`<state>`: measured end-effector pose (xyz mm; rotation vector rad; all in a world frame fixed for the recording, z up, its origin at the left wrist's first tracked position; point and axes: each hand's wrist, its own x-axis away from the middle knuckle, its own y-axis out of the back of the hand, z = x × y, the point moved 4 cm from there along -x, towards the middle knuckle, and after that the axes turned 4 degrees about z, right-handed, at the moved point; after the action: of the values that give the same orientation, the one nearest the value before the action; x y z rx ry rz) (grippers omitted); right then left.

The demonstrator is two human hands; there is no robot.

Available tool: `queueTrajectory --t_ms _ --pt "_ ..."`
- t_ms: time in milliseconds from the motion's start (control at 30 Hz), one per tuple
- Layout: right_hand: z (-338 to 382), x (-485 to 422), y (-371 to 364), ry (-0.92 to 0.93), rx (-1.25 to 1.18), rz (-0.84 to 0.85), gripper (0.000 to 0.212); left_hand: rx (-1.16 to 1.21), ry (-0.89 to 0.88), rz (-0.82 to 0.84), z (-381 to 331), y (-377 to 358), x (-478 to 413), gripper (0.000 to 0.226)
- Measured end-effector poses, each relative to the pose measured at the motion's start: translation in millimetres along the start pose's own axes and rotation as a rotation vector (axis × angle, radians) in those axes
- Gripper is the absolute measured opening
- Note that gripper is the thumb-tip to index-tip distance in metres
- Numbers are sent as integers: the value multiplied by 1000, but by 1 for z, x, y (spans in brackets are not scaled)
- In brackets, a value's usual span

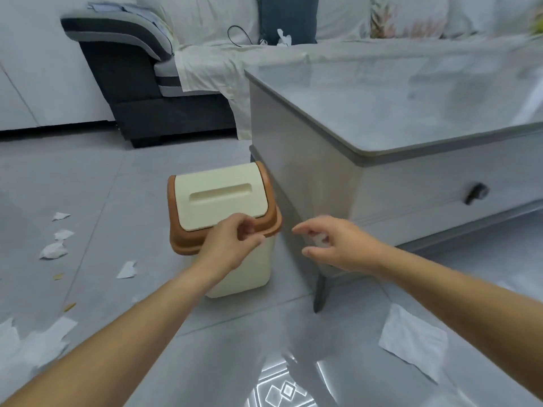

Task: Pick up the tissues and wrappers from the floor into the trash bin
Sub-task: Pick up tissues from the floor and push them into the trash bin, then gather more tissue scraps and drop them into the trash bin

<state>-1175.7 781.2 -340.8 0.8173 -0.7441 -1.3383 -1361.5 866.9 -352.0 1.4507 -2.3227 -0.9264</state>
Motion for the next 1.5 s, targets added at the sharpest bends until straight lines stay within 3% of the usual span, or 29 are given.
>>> queueTrajectory --t_ms 100,200,400,567,800,967,1100,1167,1300,1500 --pt "-46 61 19 -116 72 130 44 84 3 63 -21 -51 14 29" --pt "-97 120 40 -243 120 138 46 111 16 204 -41 -114 29 29" --pt "-192 232 48 -437 120 212 48 -82 -30 434 -89 -239 60 40" --pt "-260 327 14 -544 31 329 47 -283 -46 722 -121 -326 93 57" --pt "-308 424 -76 -730 -63 297 38 -472 -89 1006 -111 -430 187 43" --pt "-299 431 -122 -702 -45 244 35 -579 -74 893 -91 -458 210 36" --pt "-301 431 -129 -690 -92 155 24 -512 -96 875 -84 -464 203 16" --pt "-304 437 -116 -707 -146 118 23 -445 -64 887 -87 -468 196 17" --pt "-320 479 -68 -838 -174 43 17 -392 -68 783 -98 -474 182 15" --pt "-337 573 -68 -1125 -65 224 12 -298 -120 748 -122 -484 176 12"
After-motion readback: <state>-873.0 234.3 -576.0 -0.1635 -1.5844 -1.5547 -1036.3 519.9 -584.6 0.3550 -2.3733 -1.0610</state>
